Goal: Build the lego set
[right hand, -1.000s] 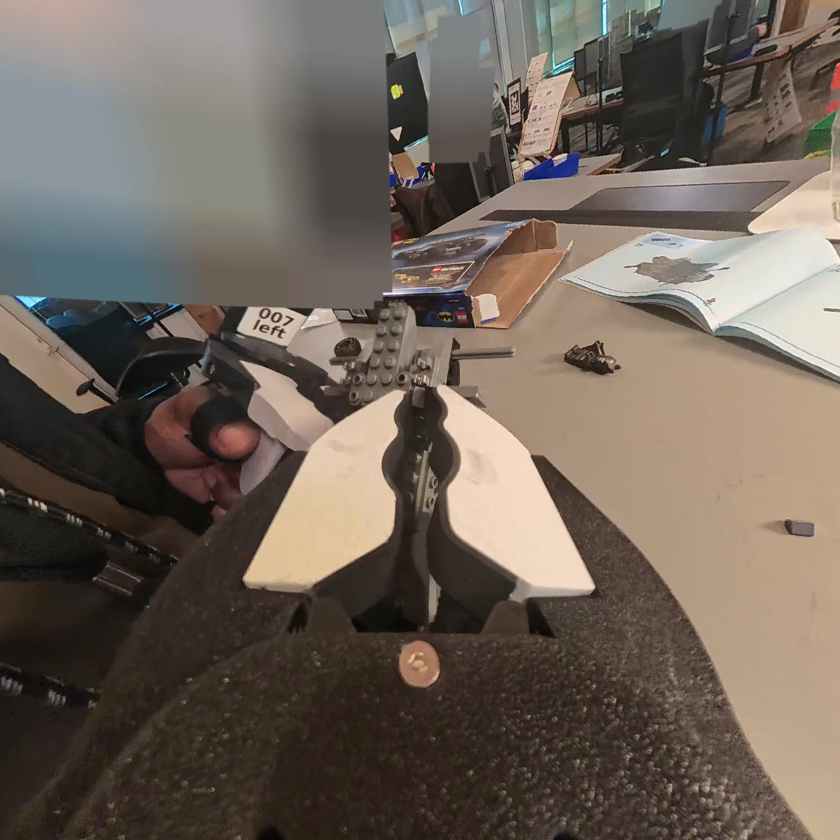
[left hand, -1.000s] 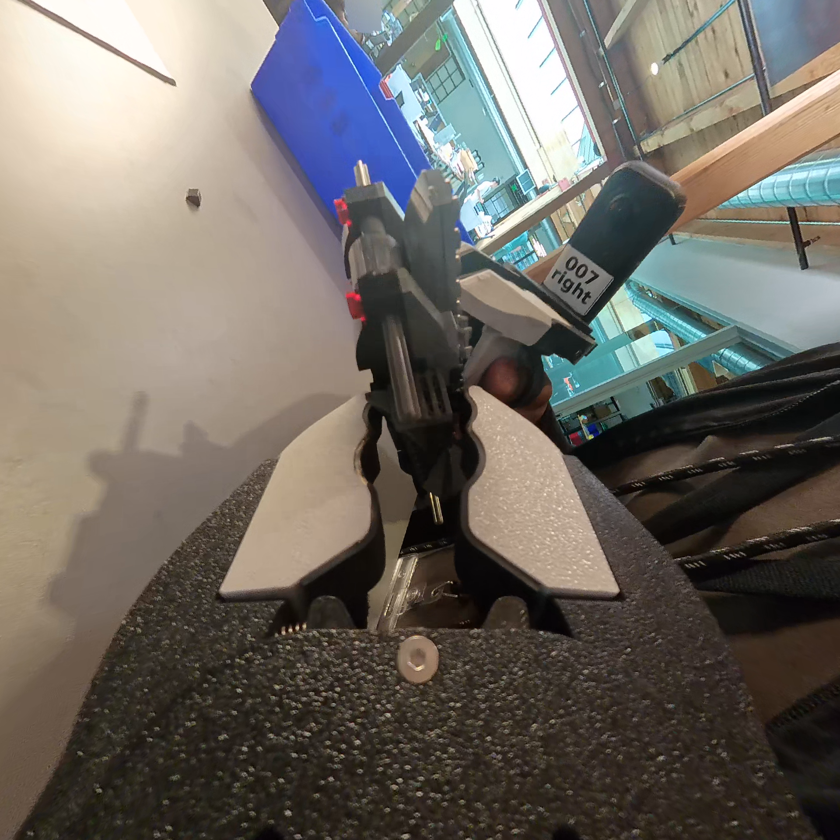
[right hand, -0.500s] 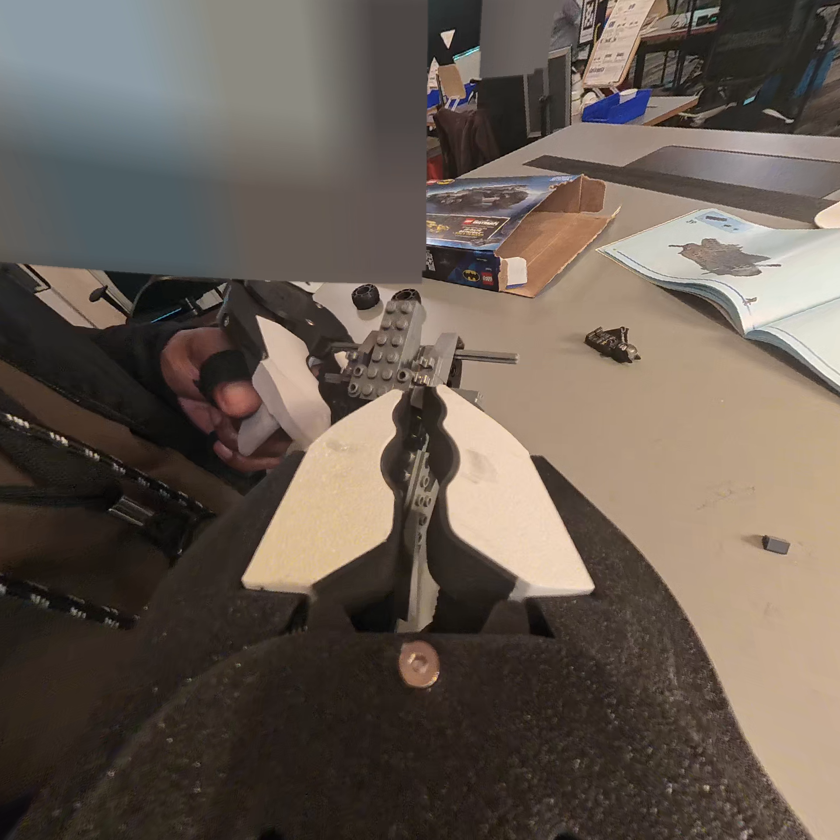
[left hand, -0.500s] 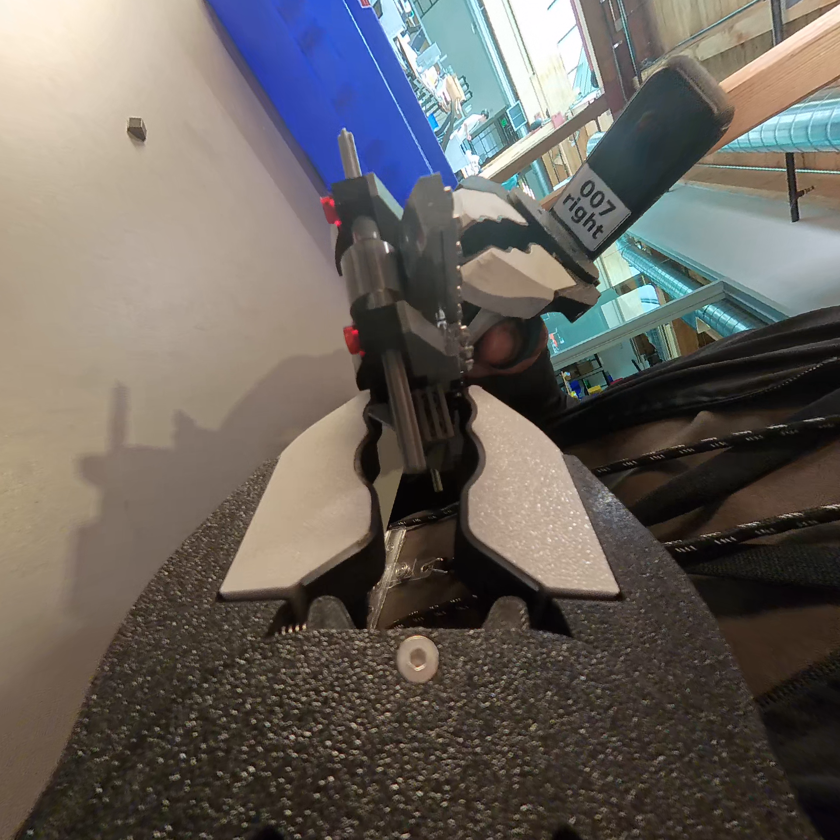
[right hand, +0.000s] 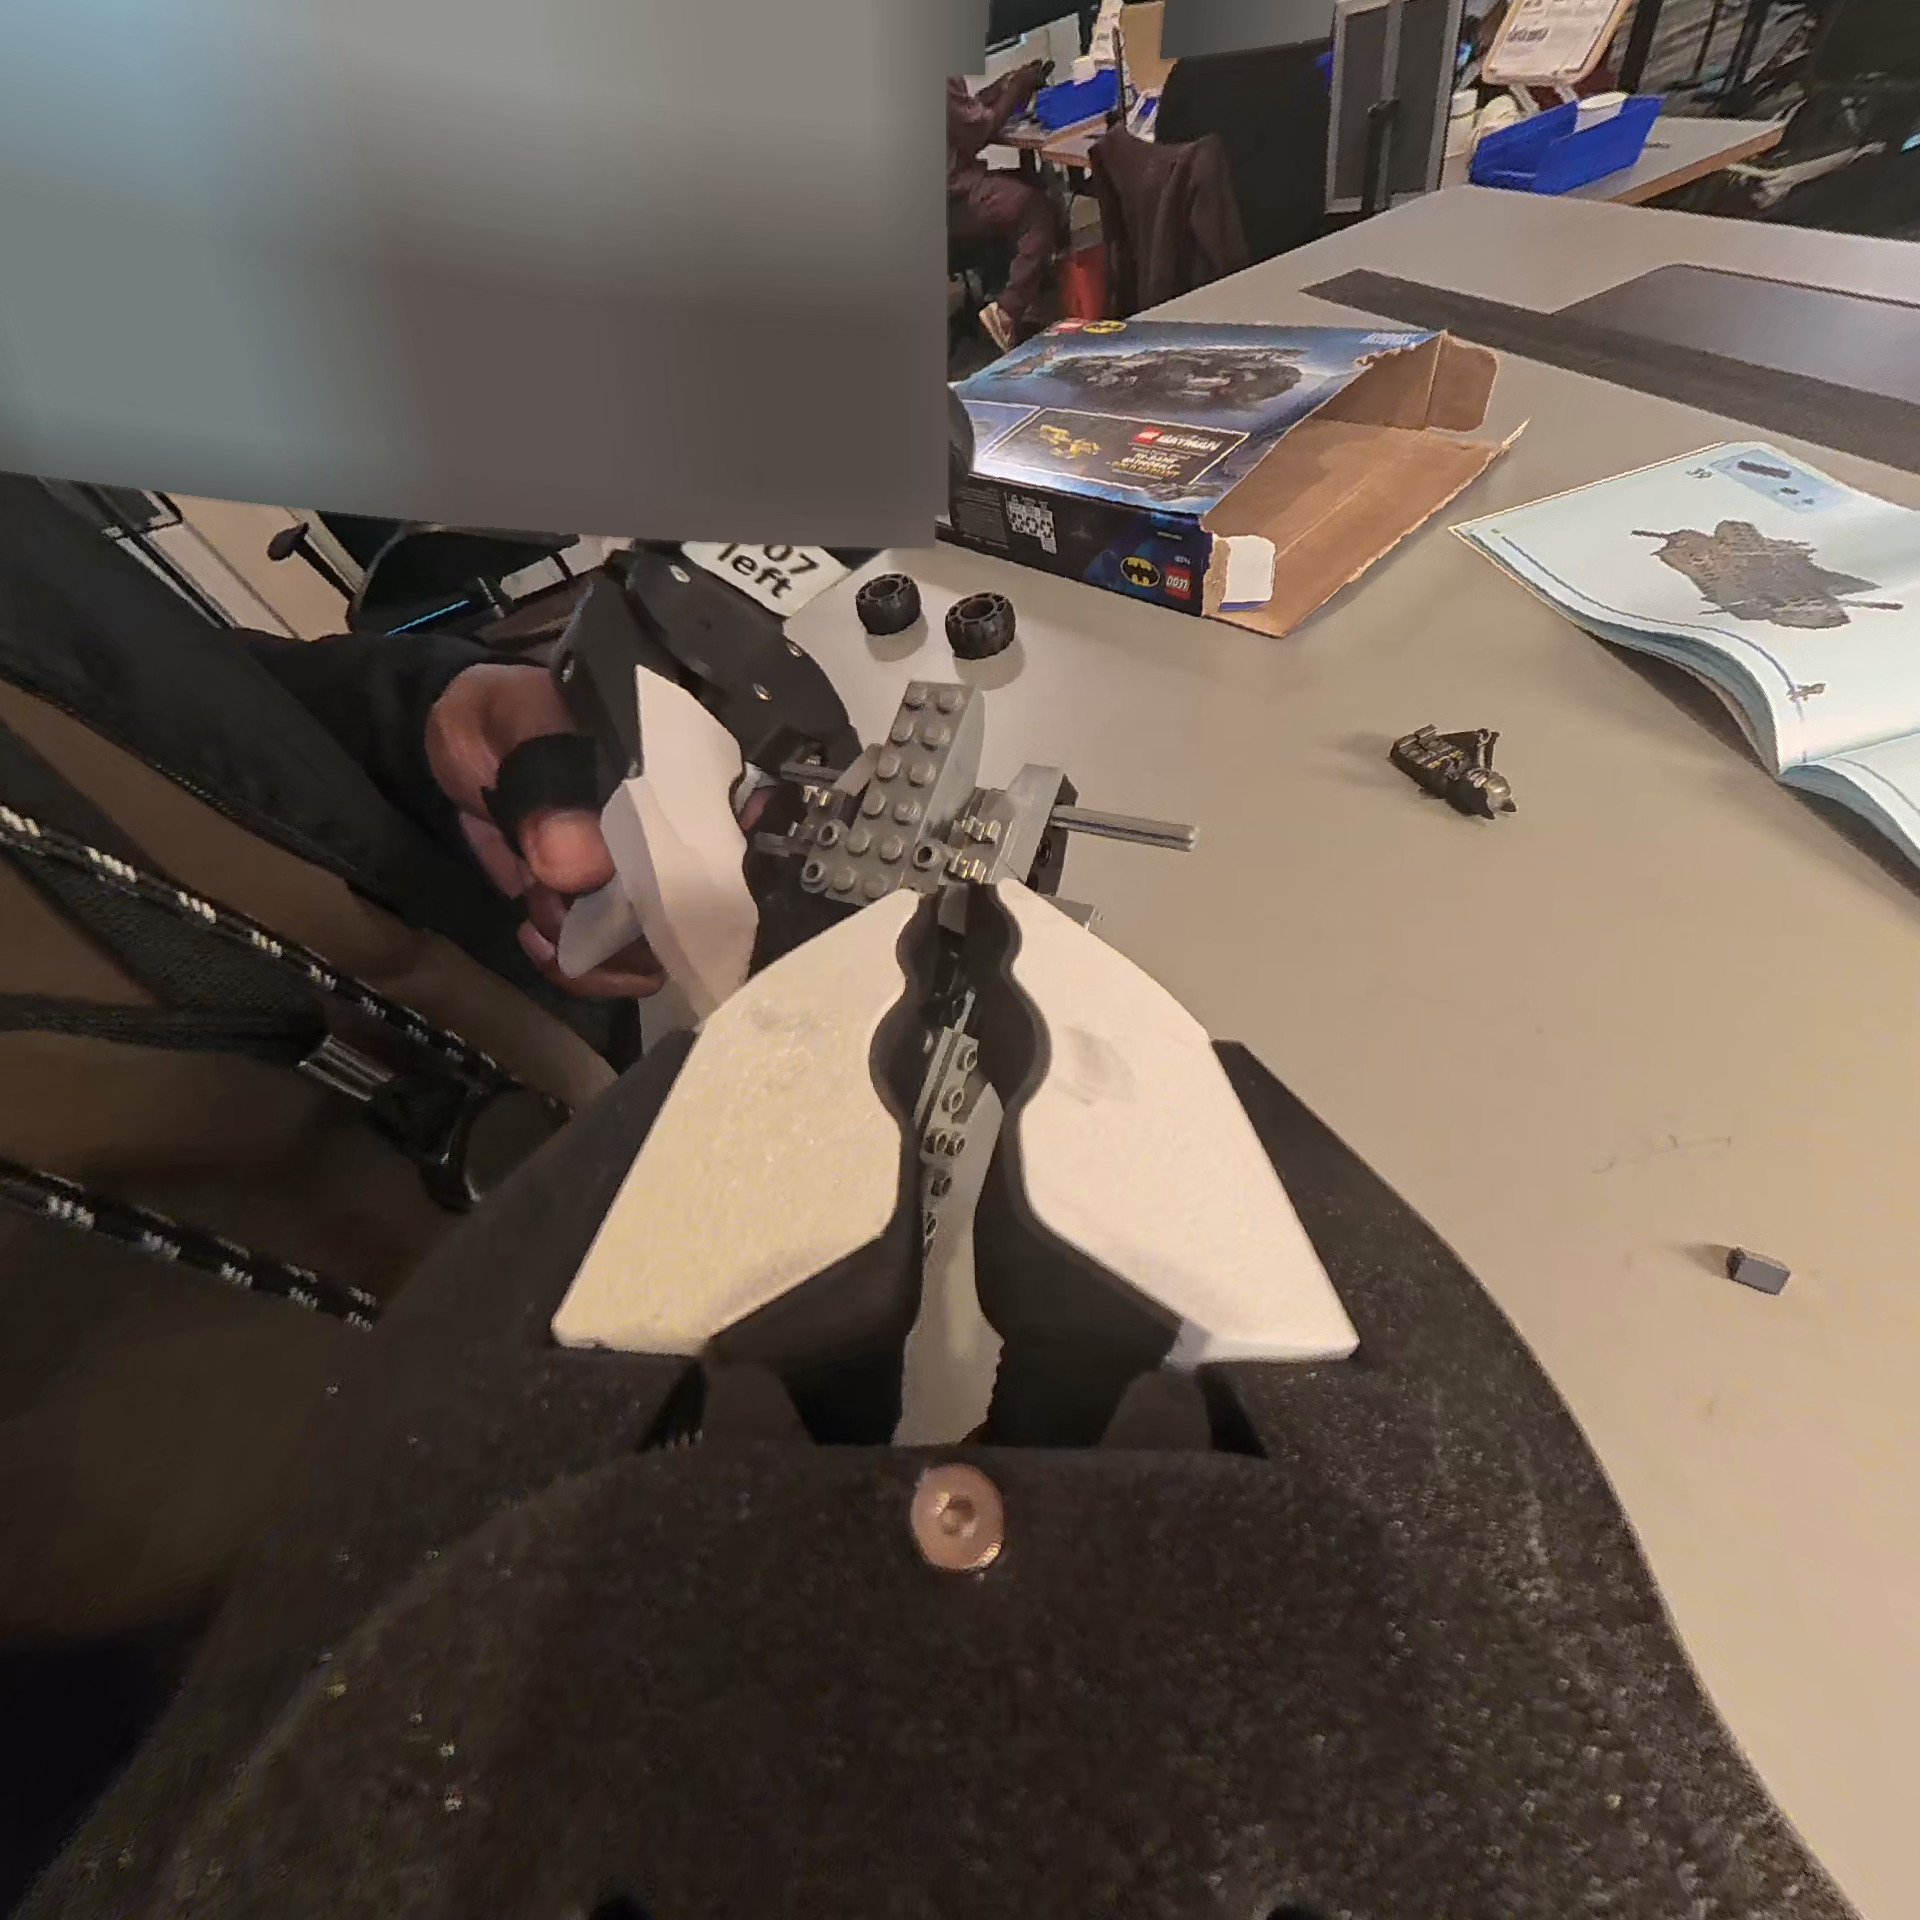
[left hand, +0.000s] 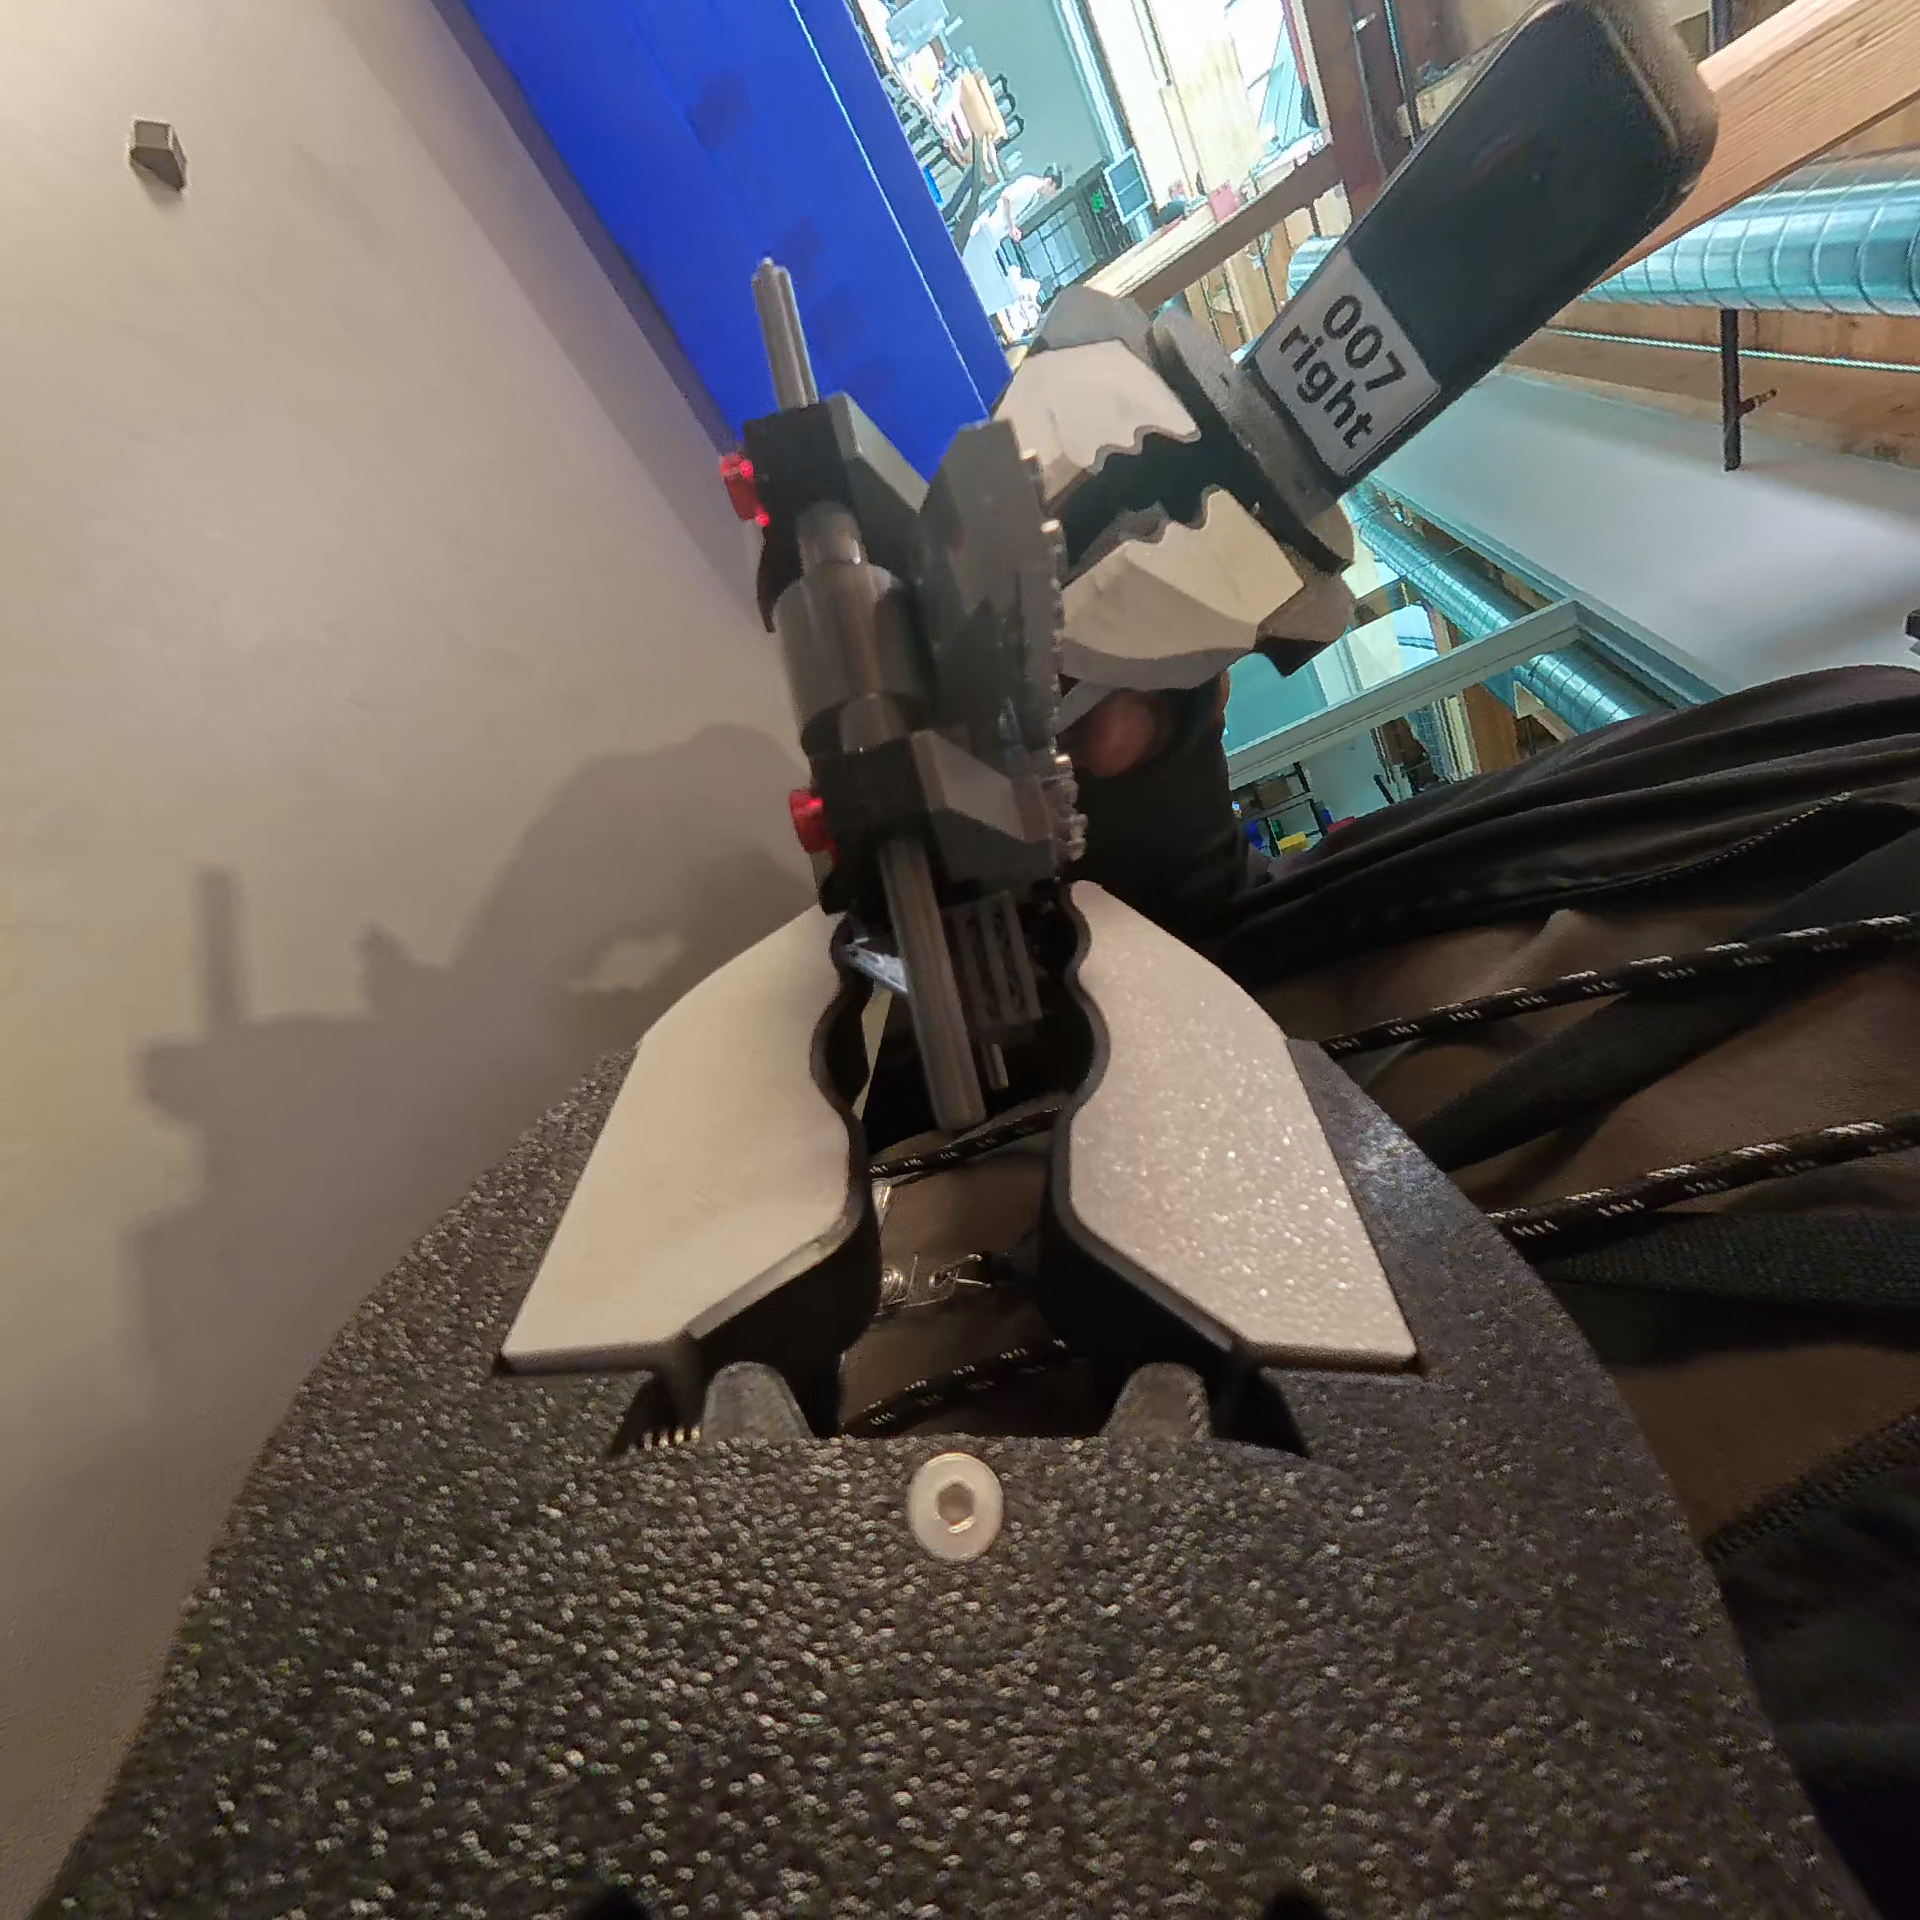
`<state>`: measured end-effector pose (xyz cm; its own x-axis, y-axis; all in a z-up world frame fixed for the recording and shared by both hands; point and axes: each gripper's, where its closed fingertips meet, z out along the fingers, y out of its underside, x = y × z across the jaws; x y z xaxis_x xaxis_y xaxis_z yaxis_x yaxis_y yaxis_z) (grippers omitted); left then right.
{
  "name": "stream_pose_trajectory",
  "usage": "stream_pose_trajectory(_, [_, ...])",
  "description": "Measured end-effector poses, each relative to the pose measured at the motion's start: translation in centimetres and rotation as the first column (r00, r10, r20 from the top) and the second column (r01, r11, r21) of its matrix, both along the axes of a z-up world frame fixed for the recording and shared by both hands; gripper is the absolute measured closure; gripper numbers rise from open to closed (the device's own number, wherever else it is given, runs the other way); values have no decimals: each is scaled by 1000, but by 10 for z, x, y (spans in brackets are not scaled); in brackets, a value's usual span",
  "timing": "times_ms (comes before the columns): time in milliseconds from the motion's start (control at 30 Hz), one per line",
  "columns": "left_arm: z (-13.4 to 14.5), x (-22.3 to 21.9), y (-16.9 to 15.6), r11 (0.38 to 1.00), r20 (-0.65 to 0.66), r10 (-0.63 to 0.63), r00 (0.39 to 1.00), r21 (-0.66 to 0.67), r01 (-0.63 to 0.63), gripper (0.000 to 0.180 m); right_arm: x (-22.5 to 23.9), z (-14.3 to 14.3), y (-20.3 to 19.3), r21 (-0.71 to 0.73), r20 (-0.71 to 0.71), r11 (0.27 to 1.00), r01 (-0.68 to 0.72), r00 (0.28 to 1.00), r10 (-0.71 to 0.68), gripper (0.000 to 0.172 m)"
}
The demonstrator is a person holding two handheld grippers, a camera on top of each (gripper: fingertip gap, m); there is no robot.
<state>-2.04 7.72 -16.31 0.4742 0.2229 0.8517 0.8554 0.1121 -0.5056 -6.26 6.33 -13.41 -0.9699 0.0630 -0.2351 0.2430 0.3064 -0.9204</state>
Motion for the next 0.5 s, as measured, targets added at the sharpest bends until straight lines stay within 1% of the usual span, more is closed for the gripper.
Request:
stream_pose_trajectory(333, [-1, 0, 3, 1000, 30, 1, 1000, 27, -2, 146, 0, -1, -1, -9, 28, 1000, 11, 1000, -10, 166])
stream_pose_trajectory(433, [0, -5, 2, 996, 65, 35, 997, 84, -41, 146, -5, -1, -1, -22, 63, 999, 50, 997, -48, 166])
stream_pose_trajectory(500, [-1, -10, 1, 986, 116, 73, 991, 141, -89, 147, -8, -2, -2, -31, 103, 997, 77, 992, -73, 157])
